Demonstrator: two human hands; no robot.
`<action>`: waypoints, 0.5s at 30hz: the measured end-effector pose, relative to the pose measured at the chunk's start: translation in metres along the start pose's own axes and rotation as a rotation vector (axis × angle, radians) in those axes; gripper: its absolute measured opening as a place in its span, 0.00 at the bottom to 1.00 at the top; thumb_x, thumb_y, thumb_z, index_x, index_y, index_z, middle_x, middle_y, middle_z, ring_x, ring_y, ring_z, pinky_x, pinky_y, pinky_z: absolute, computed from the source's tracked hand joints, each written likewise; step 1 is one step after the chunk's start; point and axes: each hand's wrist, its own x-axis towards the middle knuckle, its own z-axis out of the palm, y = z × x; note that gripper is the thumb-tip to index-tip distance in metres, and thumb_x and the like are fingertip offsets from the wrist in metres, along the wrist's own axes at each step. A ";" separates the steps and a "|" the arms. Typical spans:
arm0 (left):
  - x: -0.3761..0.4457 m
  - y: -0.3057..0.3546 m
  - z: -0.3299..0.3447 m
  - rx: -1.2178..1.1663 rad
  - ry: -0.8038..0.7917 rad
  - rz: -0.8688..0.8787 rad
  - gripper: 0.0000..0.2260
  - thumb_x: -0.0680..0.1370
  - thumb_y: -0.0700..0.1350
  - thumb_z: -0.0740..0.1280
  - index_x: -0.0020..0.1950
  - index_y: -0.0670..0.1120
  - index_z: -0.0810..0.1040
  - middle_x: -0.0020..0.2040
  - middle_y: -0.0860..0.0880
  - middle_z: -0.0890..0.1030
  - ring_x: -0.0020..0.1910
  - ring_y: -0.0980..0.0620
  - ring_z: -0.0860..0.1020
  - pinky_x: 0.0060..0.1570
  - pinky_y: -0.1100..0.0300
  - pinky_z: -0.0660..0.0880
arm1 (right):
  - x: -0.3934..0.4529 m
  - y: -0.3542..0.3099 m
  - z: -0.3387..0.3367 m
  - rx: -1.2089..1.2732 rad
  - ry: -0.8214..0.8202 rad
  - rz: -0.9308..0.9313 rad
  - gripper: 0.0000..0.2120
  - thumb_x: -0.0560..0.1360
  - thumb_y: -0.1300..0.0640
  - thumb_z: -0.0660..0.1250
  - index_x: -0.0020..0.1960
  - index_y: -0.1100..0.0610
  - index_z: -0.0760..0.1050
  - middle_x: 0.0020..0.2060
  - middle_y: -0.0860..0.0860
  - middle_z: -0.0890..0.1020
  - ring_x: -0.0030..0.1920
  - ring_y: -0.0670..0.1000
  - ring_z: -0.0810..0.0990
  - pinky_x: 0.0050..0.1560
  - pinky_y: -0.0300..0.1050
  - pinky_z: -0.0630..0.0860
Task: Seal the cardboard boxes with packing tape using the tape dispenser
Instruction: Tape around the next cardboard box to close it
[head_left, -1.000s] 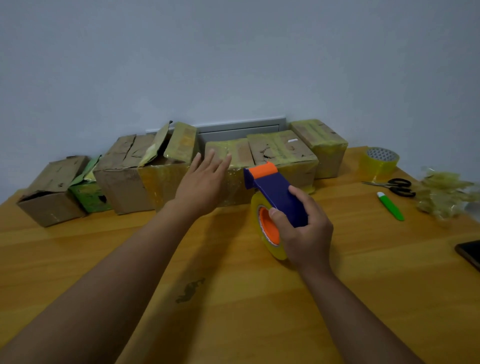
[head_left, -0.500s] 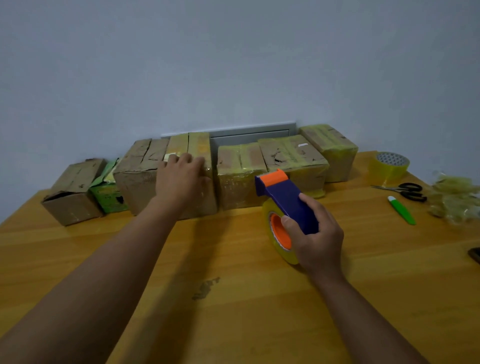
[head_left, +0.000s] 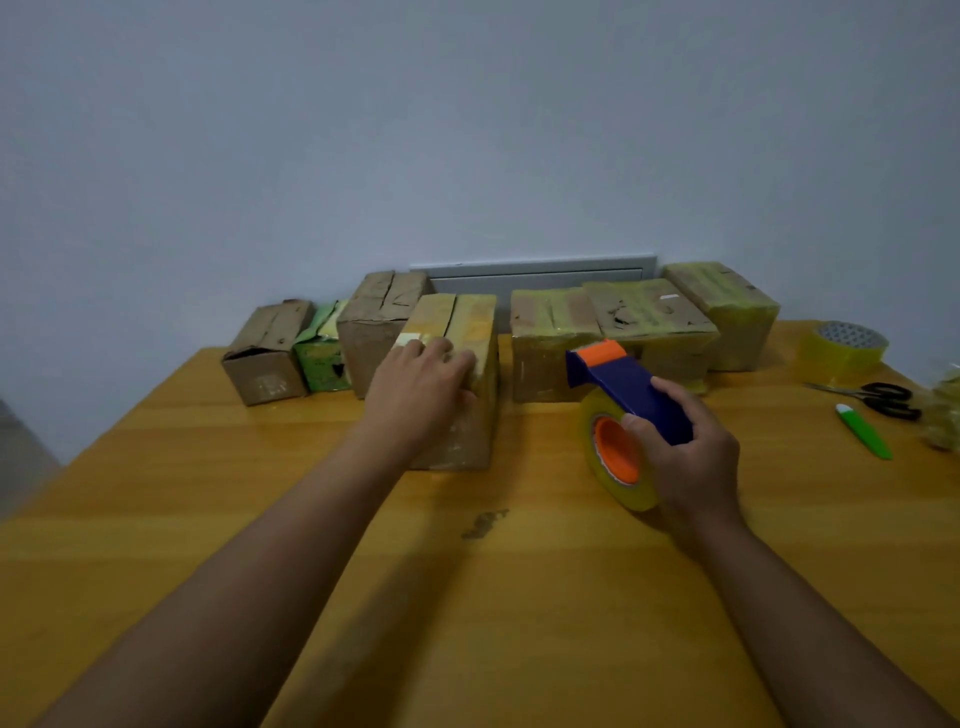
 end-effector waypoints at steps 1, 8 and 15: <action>-0.012 -0.002 -0.005 -0.008 -0.010 0.000 0.19 0.80 0.57 0.60 0.70 0.54 0.67 0.71 0.46 0.69 0.66 0.44 0.70 0.63 0.51 0.67 | -0.003 -0.003 0.000 0.007 -0.014 0.014 0.31 0.66 0.39 0.70 0.66 0.49 0.75 0.58 0.49 0.77 0.53 0.51 0.78 0.46 0.46 0.79; -0.082 -0.026 -0.038 -0.224 -0.226 -0.025 0.26 0.77 0.65 0.60 0.72 0.56 0.62 0.79 0.48 0.54 0.76 0.46 0.56 0.73 0.49 0.54 | -0.027 -0.025 -0.001 0.095 -0.059 0.066 0.26 0.68 0.46 0.73 0.65 0.49 0.76 0.53 0.43 0.77 0.47 0.38 0.76 0.37 0.29 0.72; -0.082 -0.023 -0.035 -0.290 -0.115 -0.118 0.11 0.80 0.56 0.60 0.58 0.51 0.68 0.63 0.51 0.74 0.67 0.48 0.66 0.66 0.51 0.62 | -0.024 -0.071 -0.019 0.290 -0.179 0.082 0.24 0.66 0.49 0.75 0.62 0.46 0.78 0.54 0.42 0.79 0.49 0.42 0.80 0.40 0.35 0.76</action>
